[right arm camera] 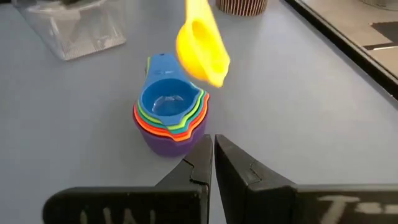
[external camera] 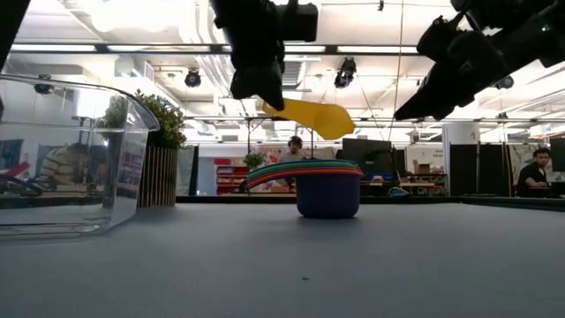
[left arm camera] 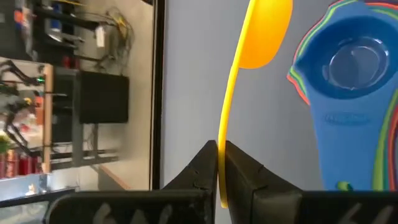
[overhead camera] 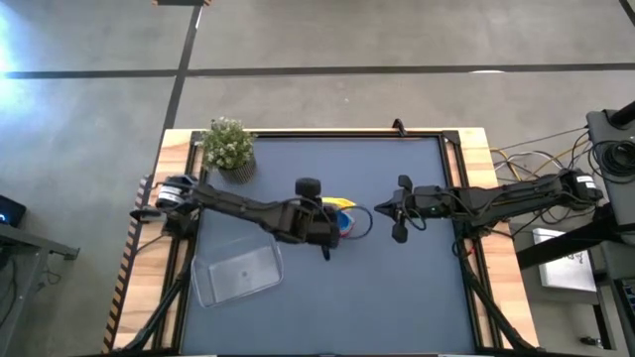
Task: Nest measuring cups in basket
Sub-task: Stack the yellow measuring cup on top of the blue measuring cup
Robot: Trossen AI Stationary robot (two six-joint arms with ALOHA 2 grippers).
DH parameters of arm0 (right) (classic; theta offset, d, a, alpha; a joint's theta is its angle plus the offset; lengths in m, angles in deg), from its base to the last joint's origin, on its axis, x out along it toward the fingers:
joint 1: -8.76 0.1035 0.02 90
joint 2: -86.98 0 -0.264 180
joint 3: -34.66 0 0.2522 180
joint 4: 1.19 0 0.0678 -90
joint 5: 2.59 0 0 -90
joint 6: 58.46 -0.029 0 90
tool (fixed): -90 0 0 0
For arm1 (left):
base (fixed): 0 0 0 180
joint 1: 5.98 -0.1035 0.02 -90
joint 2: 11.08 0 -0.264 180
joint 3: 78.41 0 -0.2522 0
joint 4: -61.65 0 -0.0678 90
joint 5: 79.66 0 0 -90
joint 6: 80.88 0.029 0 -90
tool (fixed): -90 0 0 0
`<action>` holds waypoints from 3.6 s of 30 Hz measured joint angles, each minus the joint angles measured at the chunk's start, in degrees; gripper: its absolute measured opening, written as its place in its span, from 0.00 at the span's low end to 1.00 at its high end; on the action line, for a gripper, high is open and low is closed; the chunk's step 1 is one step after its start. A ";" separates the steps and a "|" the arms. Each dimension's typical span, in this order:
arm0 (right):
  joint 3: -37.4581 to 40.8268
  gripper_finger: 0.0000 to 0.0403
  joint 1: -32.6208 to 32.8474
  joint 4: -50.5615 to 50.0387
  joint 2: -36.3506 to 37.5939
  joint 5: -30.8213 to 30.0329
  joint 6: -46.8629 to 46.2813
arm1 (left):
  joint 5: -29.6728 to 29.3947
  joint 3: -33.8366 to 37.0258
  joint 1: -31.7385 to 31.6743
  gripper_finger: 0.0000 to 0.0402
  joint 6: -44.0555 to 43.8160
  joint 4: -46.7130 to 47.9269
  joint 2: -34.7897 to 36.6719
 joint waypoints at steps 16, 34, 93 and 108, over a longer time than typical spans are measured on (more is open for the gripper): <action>0.76 0.02 0.00 -2.59 5.38 0.02 -1.52 | -5.92 8.56 4.60 0.00 -2.44 -10.56 -0.15; 0.90 0.02 0.00 -2.50 5.36 0.07 -1.41 | -5.66 8.91 6.07 0.00 -4.02 -10.94 -3.30; 1.66 0.02 0.00 -2.35 5.36 0.46 -2.50 | 42.99 5.61 -10.55 0.73 -0.10 -8.16 -1.93; 1.66 0.02 -0.02 -2.19 5.36 0.44 -2.46 | 51.98 5.61 -13.05 0.68 2.95 -8.42 -6.21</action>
